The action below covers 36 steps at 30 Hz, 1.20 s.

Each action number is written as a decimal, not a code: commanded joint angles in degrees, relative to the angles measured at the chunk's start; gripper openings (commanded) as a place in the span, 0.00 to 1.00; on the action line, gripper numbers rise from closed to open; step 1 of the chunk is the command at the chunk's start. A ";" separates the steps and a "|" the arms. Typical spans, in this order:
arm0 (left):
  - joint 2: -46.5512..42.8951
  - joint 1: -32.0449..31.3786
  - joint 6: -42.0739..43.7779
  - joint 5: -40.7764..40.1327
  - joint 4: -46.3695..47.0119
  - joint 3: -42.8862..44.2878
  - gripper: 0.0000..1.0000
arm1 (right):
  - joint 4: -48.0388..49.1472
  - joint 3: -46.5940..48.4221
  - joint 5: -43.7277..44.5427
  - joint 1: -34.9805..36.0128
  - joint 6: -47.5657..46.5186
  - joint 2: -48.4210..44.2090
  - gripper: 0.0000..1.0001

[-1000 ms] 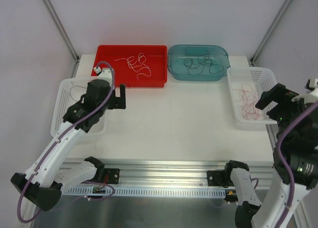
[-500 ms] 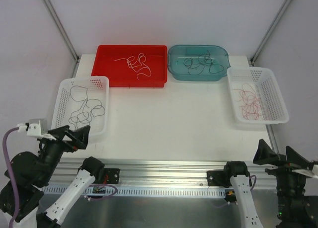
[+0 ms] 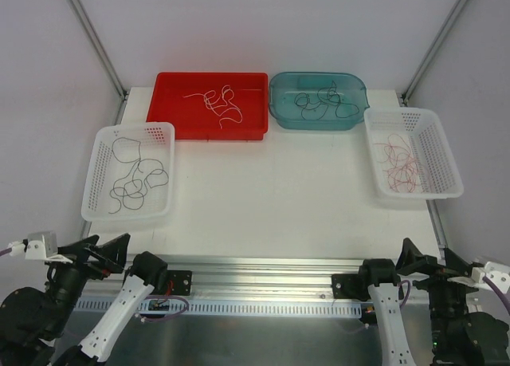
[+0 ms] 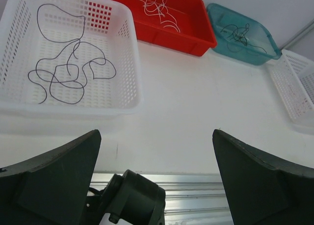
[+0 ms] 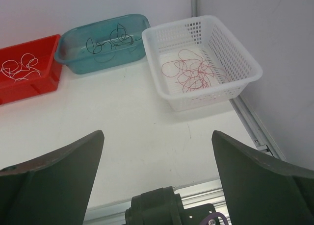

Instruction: Untangle the cables

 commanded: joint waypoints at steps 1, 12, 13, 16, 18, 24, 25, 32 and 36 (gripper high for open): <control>-6.13 0.53 -3.48 -1.91 -1.88 -1.08 0.99 | -0.52 -0.84 1.25 0.53 -1.43 -10.95 0.97; -8.86 0.62 -5.68 -4.55 -5.39 -1.17 0.99 | -0.96 -1.37 0.37 0.97 -2.31 -11.04 0.97; -8.95 0.53 -5.86 -4.64 -5.39 -1.26 0.99 | -1.13 -1.37 -0.06 1.06 -2.22 -11.04 0.97; -8.95 0.62 -6.30 -4.55 -5.39 -1.70 0.99 | -1.13 -1.02 -0.51 0.97 -2.40 -11.04 0.97; -8.95 0.53 -6.56 -4.55 -5.39 -1.88 0.99 | -1.14 -0.84 -0.60 0.97 -2.57 -11.04 0.97; -9.04 0.62 -6.65 -5.17 -5.39 -1.35 0.99 | -1.13 -0.75 -1.03 0.97 -2.57 -10.95 0.97; -9.04 0.62 -6.65 -5.17 -5.39 -1.35 0.99 | -1.13 -0.84 -1.03 0.97 -2.57 -11.04 0.97; -9.13 0.53 -6.57 -5.17 -5.39 -1.61 0.99 | -1.22 -0.67 -0.86 0.97 -2.75 -11.04 0.97; -9.13 0.53 -6.74 -4.90 -5.30 -2.23 0.99 | -1.13 -0.67 -0.95 1.06 -2.93 -11.04 0.97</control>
